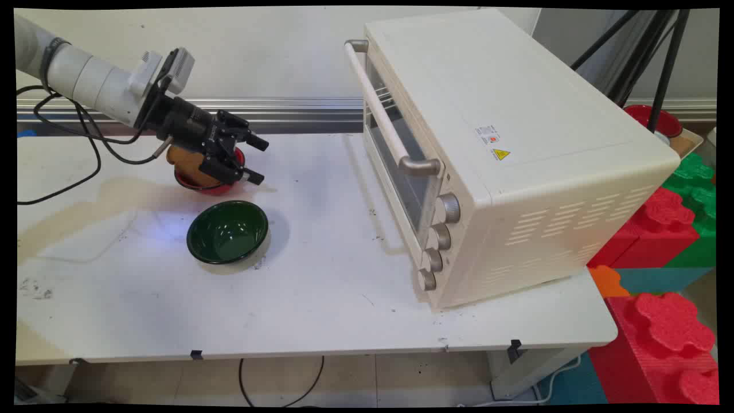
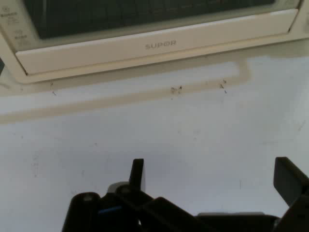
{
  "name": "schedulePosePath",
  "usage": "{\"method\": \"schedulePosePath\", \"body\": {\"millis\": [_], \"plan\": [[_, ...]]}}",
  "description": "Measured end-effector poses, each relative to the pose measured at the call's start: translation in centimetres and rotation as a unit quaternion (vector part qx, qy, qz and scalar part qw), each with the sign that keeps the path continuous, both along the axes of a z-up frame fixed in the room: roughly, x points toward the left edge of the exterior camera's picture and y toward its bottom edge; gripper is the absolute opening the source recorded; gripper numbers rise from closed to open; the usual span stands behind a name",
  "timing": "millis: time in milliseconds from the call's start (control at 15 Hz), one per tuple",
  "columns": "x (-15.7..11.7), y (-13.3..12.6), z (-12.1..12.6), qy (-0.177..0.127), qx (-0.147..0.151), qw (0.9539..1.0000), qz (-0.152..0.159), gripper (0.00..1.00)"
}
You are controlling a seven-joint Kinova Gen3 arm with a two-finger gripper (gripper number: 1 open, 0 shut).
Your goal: Open the oven
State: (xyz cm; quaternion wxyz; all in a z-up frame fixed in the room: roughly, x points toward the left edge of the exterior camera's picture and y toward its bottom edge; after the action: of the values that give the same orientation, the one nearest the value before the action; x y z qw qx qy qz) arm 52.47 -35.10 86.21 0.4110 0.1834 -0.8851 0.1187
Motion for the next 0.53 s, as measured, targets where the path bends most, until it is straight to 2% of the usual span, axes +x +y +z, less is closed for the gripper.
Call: {"method": "schedulePosePath", "body": {"millis": [533], "plan": [[0.2,0.0,2.6,0.036,-0.014,0.9991,0.017,1.00]]}}
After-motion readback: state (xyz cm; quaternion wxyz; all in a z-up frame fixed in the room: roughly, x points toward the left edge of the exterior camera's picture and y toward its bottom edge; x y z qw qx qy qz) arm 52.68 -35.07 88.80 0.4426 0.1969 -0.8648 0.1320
